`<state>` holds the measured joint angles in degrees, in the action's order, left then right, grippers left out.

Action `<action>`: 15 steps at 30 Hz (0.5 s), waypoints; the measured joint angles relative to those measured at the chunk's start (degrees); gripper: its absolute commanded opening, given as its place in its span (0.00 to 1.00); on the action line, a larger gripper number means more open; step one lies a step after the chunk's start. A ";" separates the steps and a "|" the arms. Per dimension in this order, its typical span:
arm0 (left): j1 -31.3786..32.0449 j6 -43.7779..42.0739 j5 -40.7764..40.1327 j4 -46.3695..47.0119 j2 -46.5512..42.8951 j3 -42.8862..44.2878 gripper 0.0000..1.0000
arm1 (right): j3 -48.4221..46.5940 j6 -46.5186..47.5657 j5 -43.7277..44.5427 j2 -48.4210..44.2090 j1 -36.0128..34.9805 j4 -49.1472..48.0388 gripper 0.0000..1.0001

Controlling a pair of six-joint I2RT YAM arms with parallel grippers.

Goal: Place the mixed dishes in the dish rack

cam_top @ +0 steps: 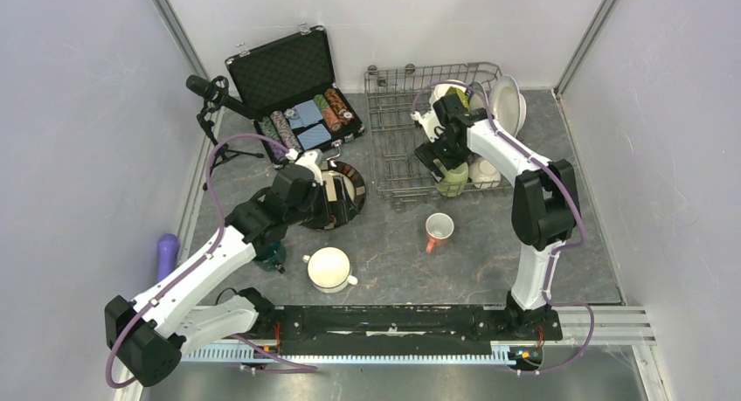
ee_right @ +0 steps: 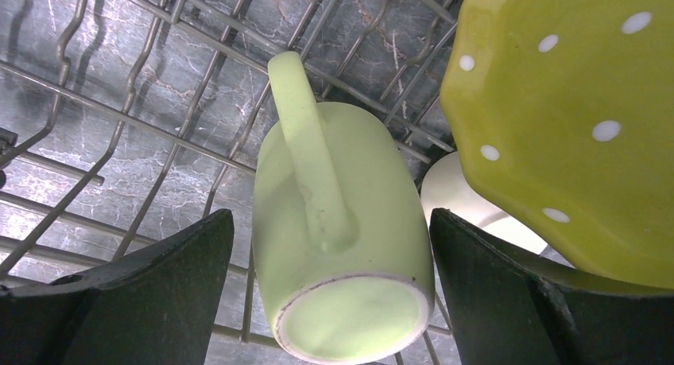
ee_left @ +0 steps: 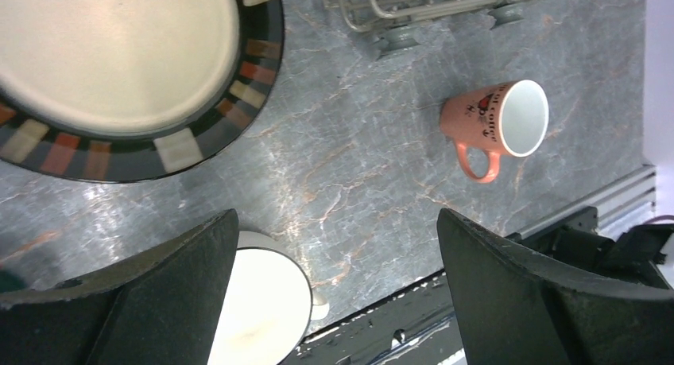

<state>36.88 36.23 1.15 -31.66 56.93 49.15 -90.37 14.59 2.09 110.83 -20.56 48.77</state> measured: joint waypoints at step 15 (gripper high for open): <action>-0.02 -0.46 -10.03 -7.96 -4.07 0.39 1.00 | -0.59 -3.93 0.33 -10.05 0.46 -0.02 0.98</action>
<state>36.86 35.77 -8.88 -39.62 52.86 49.54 -90.96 10.66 2.42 100.77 -20.10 48.75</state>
